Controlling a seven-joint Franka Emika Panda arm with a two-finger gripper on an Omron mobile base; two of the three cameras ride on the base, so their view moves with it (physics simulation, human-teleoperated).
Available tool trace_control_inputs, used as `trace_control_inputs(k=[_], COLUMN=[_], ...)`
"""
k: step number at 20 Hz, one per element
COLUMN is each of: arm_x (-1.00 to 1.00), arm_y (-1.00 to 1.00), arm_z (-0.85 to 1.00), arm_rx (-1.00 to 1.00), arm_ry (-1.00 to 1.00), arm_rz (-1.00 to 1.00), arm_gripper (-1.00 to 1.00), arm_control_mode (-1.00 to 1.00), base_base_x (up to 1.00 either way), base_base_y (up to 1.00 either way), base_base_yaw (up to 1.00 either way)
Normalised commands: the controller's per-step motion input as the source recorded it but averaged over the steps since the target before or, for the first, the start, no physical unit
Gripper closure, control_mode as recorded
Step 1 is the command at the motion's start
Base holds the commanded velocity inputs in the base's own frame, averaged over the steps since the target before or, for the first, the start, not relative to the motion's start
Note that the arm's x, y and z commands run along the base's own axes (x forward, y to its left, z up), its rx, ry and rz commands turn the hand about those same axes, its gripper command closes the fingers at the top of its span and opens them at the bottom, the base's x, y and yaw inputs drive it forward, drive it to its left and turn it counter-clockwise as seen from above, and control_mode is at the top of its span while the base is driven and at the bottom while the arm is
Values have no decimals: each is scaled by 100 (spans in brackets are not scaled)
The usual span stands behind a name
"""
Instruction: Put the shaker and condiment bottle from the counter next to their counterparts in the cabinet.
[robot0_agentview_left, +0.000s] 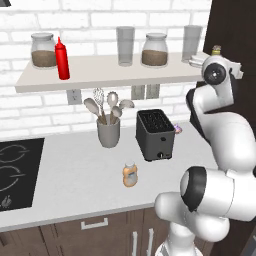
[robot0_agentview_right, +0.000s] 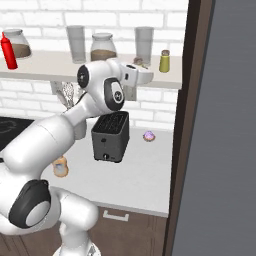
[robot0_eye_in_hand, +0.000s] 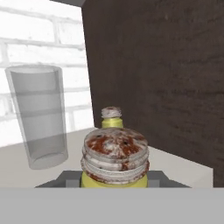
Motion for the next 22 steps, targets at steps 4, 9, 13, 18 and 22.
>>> trace_control_inputs(k=[4, 9, 13, 18, 22], arm_x=[11, 11, 19, 25, 18], arm_y=[-18, -14, 0, -1, -4], arm_z=[2, 0, 0, 0, 0], arm_rx=[-1, -1, -2, -2, -1], arm_ry=[0, 0, 0, 0, 0], arm_rz=[0, 0, 0, 0, 0], arm_gripper=[100, 100, 100, 100, 100], arm_control_mode=[-100, -100, -100, -100, -100], base_base_x=[0, 0, 0, 0, 0], base_base_y=[0, 0, 0, 0, 0], base_base_yaw=[0, 0, 0, 0, 0])
